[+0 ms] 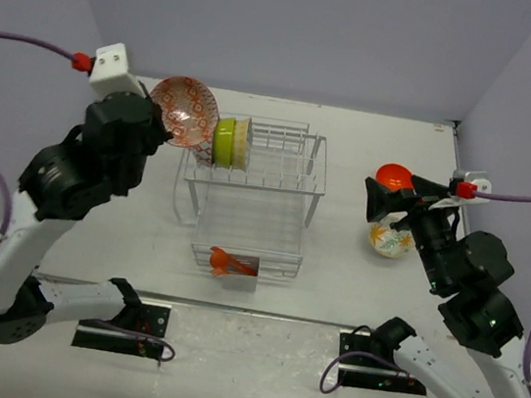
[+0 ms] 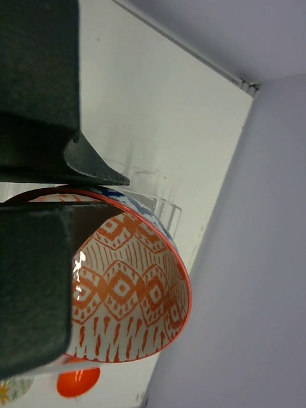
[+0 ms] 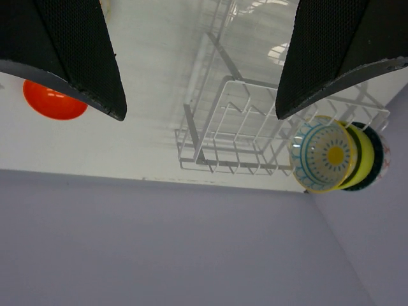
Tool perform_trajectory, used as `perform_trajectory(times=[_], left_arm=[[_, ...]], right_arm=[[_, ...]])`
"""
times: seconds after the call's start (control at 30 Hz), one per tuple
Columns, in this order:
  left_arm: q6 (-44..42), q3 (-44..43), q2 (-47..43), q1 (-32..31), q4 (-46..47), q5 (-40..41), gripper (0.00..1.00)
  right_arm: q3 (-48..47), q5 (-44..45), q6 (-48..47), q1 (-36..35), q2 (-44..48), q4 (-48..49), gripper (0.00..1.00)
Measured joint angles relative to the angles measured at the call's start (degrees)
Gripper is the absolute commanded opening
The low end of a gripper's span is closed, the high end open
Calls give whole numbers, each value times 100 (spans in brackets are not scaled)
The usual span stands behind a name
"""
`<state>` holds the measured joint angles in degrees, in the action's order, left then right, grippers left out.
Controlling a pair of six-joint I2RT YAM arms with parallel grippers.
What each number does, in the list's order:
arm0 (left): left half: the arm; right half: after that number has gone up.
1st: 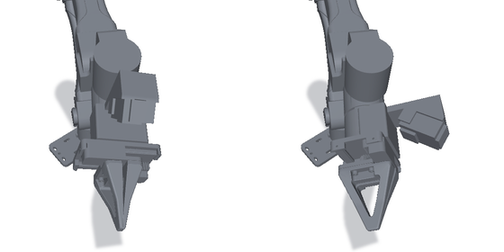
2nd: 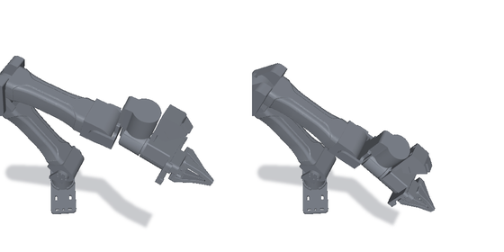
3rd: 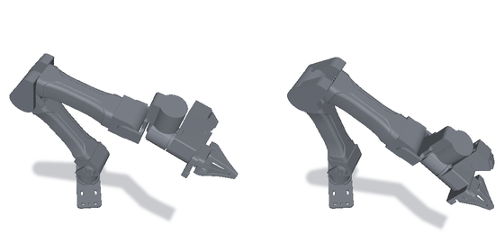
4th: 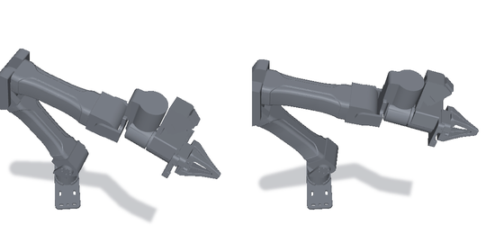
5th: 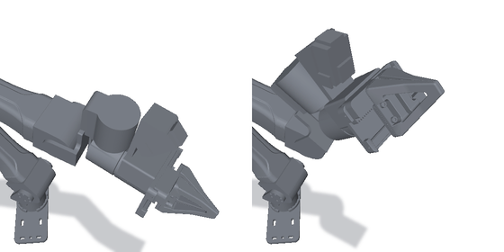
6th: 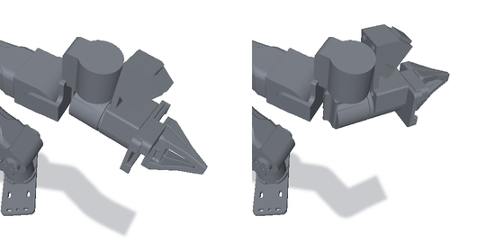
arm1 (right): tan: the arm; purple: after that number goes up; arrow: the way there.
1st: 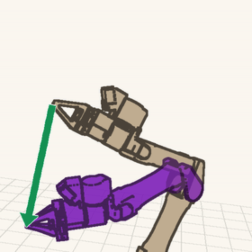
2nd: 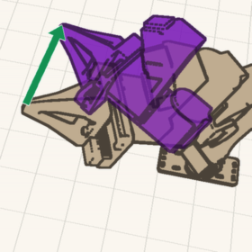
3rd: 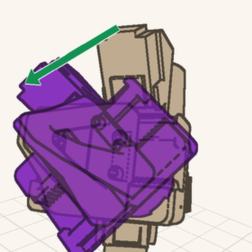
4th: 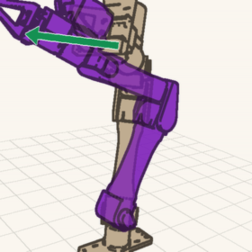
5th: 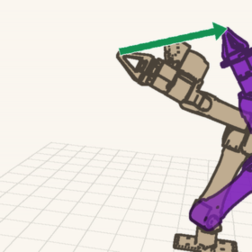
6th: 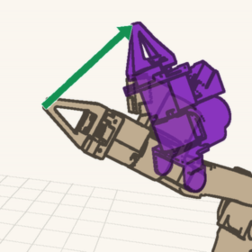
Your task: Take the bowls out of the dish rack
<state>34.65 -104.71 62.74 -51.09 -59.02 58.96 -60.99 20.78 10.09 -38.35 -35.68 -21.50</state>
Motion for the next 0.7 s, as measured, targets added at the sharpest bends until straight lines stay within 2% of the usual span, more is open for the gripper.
perform_trajectory(times=[0.03,0.13,0.23,0.33,0.4,0.57,0.7], left_arm=[[-63,431,118,807,391,-785,0],[-133,905,623,2035,726,-1862,0],[-149,1091,949,2581,1145,-2608,0],[-254,1086,796,2872,1364,-3045,0],[-284,1086,667,3287,1517,-3303,0],[-269,1880,470,4883,2251,-4190,0],[-164,2608,793,6028,2732,-4940,0]], right_arm=[[0,-44,2,9,68,61,99],[11,-101,-4,15,125,177,99],[83,-127,-9,17,105,179,99],[164,-205,-13,17,66,177,99],[188,-249,-11,17,13,179,99],[212,-387,-13,17,-107,186,99],[269,-439,-15,17,-116,181,99]])
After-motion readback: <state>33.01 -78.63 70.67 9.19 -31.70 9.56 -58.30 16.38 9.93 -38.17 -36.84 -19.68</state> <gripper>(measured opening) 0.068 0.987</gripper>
